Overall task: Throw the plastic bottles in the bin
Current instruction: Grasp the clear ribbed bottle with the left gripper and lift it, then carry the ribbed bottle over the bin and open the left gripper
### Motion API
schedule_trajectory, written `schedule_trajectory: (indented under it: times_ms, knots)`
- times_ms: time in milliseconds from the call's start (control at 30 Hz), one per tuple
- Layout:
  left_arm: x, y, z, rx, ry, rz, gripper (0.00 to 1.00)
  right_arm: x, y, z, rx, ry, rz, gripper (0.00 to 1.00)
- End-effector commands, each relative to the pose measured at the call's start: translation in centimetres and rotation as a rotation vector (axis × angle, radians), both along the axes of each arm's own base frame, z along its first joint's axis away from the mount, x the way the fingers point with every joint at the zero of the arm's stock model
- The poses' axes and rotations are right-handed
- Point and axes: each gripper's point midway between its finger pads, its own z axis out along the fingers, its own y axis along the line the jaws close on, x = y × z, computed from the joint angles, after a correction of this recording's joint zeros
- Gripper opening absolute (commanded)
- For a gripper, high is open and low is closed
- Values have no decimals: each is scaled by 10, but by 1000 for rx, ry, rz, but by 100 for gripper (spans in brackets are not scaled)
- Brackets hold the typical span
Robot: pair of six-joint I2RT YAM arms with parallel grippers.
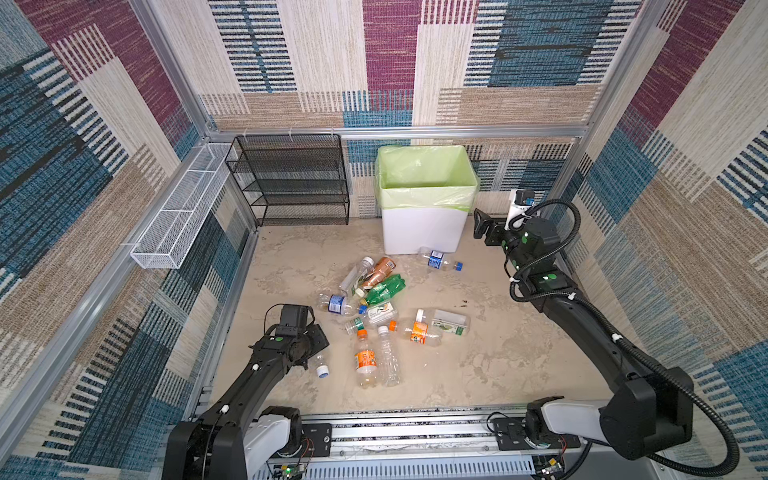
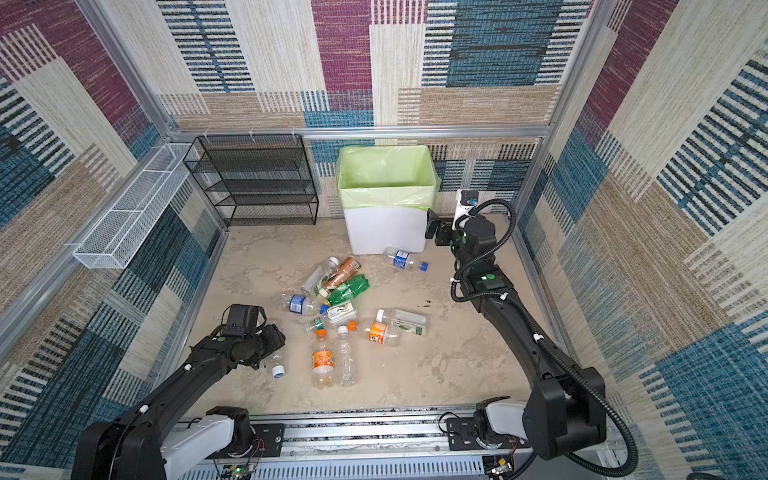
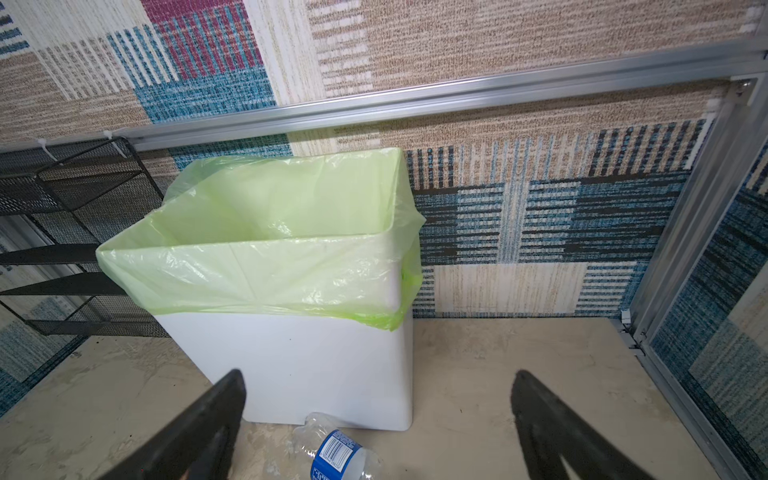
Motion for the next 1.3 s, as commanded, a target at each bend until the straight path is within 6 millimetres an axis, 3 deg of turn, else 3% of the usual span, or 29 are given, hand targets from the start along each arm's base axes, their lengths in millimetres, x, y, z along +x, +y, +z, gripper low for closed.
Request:
schedule_trajectory:
  times_ms: [0, 167, 400, 500, 733, 800, 1000, 1100, 1267]
  knots:
    - [1, 1, 2, 6, -15, 5, 53, -3, 2, 2, 31, -10, 10, 100]
    - [15, -1, 33, 18, -127, -39, 52, -6, -2, -11, 31, 17, -6, 99]
    - [43, -16, 109, 14, -375, -155, 52, -7, -4, -28, 16, 69, -16, 98]
    - [56, -25, 155, 25, -531, -207, 52, -9, -5, -26, 22, 67, -20, 98]
    - [79, -65, 307, 76, -1121, -376, 52, -11, -6, -20, 32, 53, -22, 96]
    - [76, -78, 344, 68, -1277, -427, 52, -13, -5, -21, 36, 53, -19, 96]
    - [57, -100, 430, 102, -1663, -514, 52, -25, -13, -21, 30, 36, -47, 95]
    - [39, -108, 464, 100, -1862, -546, 52, -30, -16, -17, 30, 13, -57, 95]
    - [12, -116, 505, 87, -2124, -586, 53, -39, -20, -4, 37, -42, -66, 94]
